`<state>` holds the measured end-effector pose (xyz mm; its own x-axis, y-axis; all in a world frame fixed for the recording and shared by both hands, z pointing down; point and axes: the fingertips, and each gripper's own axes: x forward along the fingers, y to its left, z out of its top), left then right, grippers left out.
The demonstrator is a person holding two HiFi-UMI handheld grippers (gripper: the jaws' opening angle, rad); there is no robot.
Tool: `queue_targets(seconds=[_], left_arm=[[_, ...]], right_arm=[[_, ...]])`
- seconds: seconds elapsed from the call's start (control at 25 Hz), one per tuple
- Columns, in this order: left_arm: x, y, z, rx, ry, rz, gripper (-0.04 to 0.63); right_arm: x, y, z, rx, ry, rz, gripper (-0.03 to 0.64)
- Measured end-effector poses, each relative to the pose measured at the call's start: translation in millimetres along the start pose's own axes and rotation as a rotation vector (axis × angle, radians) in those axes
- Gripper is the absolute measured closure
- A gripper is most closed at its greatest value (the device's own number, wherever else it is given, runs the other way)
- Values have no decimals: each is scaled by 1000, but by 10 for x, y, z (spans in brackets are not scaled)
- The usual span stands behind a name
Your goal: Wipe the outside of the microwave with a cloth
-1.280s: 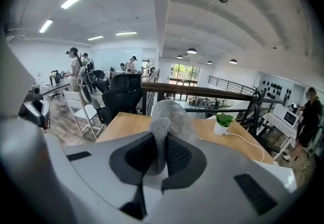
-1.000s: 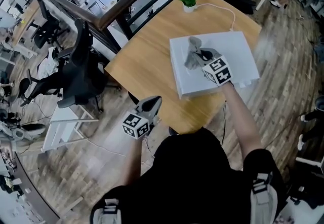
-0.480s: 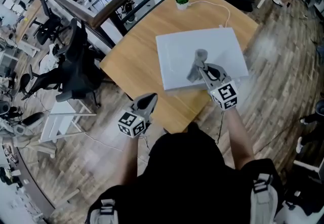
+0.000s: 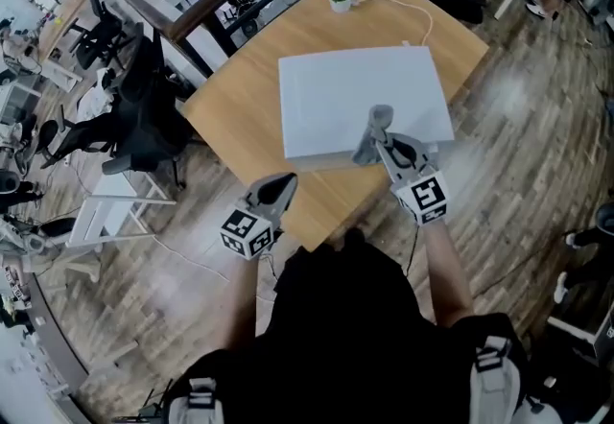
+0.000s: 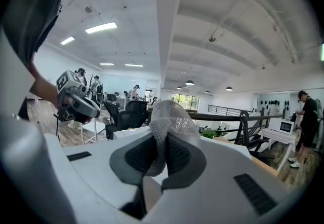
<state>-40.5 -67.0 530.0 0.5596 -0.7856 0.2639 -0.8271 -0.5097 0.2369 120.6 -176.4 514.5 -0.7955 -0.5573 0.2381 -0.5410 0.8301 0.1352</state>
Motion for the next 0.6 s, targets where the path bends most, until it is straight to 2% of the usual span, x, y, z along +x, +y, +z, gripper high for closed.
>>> queue_targets(seconds=[0.6], left_arm=[[89,-412,-130,0,-27,59,594]], right_arm=[[-555,58,-415,26,5,44,591]])
